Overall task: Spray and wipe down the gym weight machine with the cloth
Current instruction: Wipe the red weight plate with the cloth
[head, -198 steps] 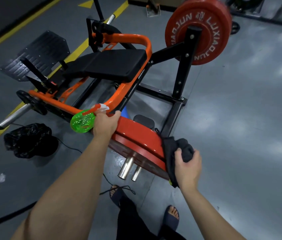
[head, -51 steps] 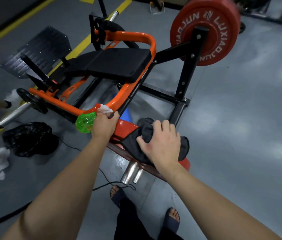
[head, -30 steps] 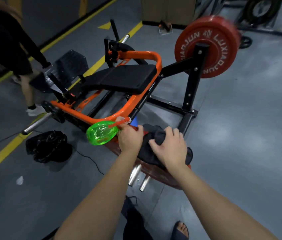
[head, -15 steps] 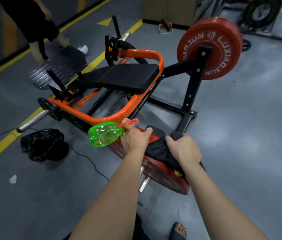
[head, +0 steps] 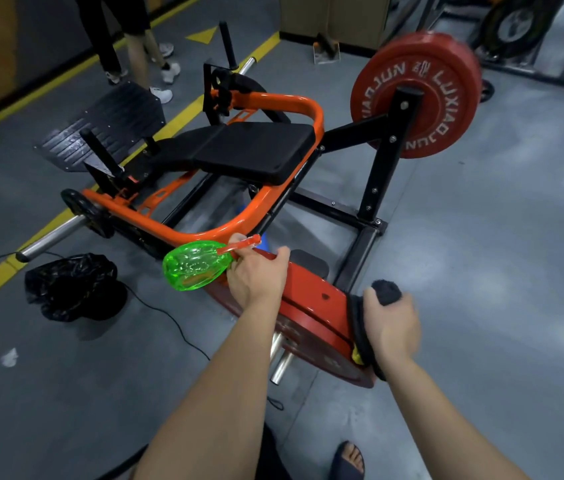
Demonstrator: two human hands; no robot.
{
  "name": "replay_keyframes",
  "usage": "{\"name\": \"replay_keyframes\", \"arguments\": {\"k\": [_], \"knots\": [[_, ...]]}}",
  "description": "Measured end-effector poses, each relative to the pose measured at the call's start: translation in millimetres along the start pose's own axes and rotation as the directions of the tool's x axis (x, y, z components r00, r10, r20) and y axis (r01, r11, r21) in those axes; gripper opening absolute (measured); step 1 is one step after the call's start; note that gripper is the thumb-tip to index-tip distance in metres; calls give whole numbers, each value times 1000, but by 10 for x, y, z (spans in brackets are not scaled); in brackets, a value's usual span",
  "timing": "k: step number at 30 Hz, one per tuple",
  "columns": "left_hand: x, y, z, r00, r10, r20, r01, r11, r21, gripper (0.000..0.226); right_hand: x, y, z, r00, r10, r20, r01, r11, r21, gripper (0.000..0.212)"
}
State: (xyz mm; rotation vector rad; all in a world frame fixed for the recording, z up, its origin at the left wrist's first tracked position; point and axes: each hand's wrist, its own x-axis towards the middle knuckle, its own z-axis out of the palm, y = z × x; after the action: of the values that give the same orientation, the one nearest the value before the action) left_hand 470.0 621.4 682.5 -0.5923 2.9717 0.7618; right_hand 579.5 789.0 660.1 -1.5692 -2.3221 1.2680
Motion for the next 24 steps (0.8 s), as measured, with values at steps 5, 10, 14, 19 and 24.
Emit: {"name": "replay_keyframes", "arguments": {"k": [5,10,14,19,24], "knots": [[50,-18,29,999,-7,-35,6,1000,-14,81,-513,-462,178,903,-426,48,429,896,-118,47],[161,-54,-25,998,-60,14,61,996,-65,83,-556,-542,193,870,-467,159,481,875,-63,42],[212,-77,-80,993,-110,53,114,990,-86,82,-260,-434,58,846,-481,230,451,876,173,32],[258,-85,-101,991,-125,52,130,986,-102,73,-31,-54,-23,936,-347,65,313,901,302,31],[352,-94,-130,985,-134,105,146,982,-121,69,60,165,-68,987,-143,72,110,935,338,13]]}}
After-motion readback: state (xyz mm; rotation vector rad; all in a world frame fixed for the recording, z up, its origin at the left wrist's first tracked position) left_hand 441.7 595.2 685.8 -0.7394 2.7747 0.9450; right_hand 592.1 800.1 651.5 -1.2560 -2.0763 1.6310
